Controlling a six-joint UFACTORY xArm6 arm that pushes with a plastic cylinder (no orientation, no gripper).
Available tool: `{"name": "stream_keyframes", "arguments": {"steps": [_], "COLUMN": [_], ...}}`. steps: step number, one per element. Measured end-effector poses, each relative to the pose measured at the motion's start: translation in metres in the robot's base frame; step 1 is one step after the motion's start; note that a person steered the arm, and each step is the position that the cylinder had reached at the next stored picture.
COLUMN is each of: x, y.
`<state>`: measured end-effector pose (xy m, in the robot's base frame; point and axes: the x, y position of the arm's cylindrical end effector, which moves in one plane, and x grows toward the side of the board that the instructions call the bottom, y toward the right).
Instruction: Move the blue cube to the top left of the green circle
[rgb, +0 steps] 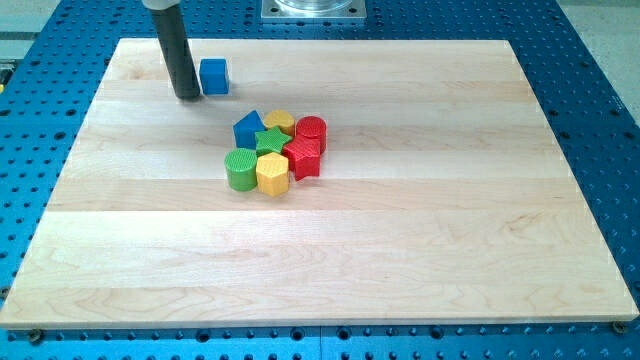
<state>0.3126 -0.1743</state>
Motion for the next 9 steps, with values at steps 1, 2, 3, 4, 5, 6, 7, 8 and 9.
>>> {"name": "stream_keyframes", "arguments": {"steps": [1,2,3,4,5,6,7,8,9], "x": [-0.027,-0.072,-0.034,0.036,0.031,-0.026,-0.017,0.048,0.072], "y": [-0.005,0.020,0.059,0.052,0.052,0.052,0.023,0.034,0.045]}}
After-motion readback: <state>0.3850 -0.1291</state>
